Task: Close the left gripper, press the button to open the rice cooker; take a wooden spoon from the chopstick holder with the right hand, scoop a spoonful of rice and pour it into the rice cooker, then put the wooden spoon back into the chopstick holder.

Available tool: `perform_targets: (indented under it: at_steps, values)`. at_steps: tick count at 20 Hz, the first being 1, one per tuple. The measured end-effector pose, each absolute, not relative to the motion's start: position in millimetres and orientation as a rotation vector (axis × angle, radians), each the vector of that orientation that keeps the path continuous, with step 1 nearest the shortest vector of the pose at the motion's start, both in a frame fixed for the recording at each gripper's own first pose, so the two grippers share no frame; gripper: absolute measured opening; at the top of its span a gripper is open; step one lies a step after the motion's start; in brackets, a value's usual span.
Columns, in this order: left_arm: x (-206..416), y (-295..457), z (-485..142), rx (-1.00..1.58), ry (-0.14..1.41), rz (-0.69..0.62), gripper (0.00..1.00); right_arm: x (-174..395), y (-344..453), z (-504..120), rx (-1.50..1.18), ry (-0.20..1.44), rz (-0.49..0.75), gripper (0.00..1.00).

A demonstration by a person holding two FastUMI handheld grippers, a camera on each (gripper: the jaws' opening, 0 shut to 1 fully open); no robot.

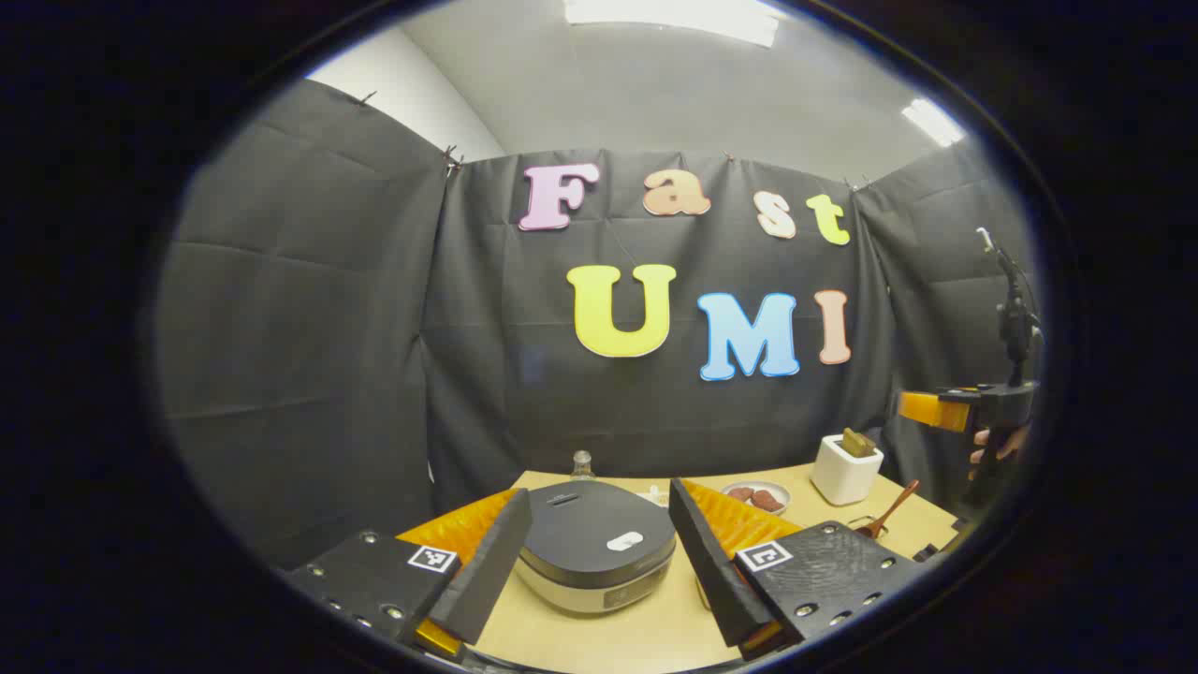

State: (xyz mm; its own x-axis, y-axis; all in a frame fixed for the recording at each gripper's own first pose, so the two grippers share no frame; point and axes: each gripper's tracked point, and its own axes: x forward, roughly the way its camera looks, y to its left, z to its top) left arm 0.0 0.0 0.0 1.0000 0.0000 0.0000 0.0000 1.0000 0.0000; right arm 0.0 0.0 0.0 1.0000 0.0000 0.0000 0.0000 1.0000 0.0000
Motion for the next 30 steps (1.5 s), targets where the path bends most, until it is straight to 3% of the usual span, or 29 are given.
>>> perform_targets:
  at_steps: [16, 23, 30]
  values:
    - [50.1, -88.2, 10.1, -0.013, 0.062, -0.091, 0.94, -12.1, -115.2, -1.6, 0.03, 0.0, -0.168, 0.98]
    - [73.6, -134.3, 10.8, 0.0, 0.084, -0.002, 0.92, 15.2, -170.6, -8.9, 0.039, 0.02, -0.105, 0.98]
    - [57.2, -161.8, 11.8, 0.028, 0.089, 0.133, 0.91, 44.1, -211.6, -33.1, 0.082, 0.07, -0.005, 0.98]
